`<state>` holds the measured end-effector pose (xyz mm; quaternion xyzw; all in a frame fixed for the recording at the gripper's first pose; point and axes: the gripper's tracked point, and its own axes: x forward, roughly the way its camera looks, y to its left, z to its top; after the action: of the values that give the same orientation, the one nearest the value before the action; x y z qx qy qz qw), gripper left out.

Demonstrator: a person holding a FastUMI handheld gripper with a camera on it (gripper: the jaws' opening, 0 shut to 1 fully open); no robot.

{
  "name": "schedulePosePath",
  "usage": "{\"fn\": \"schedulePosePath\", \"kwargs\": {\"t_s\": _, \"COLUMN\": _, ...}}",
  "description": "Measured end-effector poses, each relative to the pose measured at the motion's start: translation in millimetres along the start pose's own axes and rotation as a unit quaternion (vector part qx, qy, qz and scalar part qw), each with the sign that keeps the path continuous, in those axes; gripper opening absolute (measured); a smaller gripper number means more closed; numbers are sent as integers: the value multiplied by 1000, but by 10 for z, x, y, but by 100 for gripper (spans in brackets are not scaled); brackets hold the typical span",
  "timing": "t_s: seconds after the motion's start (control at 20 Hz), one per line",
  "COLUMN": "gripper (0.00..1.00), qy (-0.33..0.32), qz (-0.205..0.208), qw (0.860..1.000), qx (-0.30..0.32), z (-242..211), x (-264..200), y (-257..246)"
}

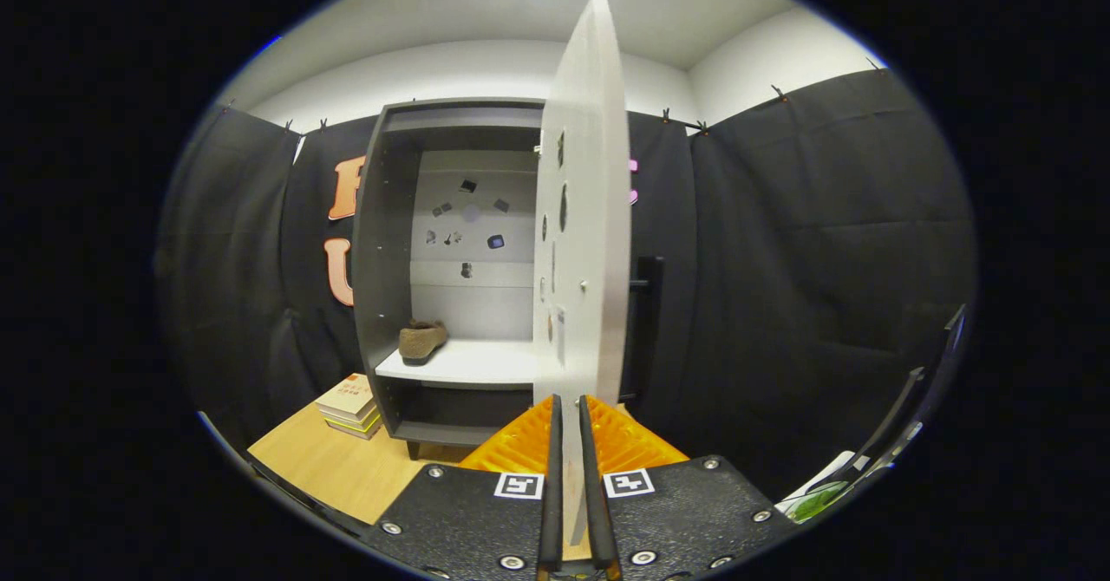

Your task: Open the shoe cabinet door, grab the shoes and put them into the shoe cabinet, then close the shoe cabinet door.

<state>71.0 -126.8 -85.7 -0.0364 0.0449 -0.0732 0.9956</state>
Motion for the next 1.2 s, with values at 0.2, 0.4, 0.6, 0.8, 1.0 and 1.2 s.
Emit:
{"fn": "schedulePosePath", "kwargs": {"t_s": 0.2, "gripper": 15, "qy": 26, "qz": 9, "qw": 999, "qx": 19, "z": -285, "x": 53, "y": 458}}
{"fn": "schedulePosePath", "kwargs": {"t_s": 0.4, "gripper": 28, "qy": 49, "qz": 18, "qw": 998, "qx": 34, "z": -578, "x": 129, "y": 867}}
{"fn": "schedulePosePath", "kwargs": {"t_s": 0.6, "gripper": 64, "qy": 86, "qz": 37, "qw": 994, "qx": 48, "z": -957, "x": 163, "y": 1230}}
{"fn": "schedulePosePath", "kwargs": {"t_s": 0.8, "gripper": 76, "qy": 124, "qz": 49, "qw": 990, "qx": 53, "z": -1420, "x": 262, "y": 1452}}
{"fn": "schedulePosePath", "kwargs": {"t_s": 1.0, "gripper": 78, "qy": 146, "qz": 65, "qw": 986, "qx": 51, "z": -1881, "x": 471, "y": 1635}}
{"fn": "schedulePosePath", "kwargs": {"t_s": 1.2, "gripper": 79, "qy": 180, "qz": 73, "qw": 980, "qx": 53, "z": -2410, "x": 693, "y": 1759}}
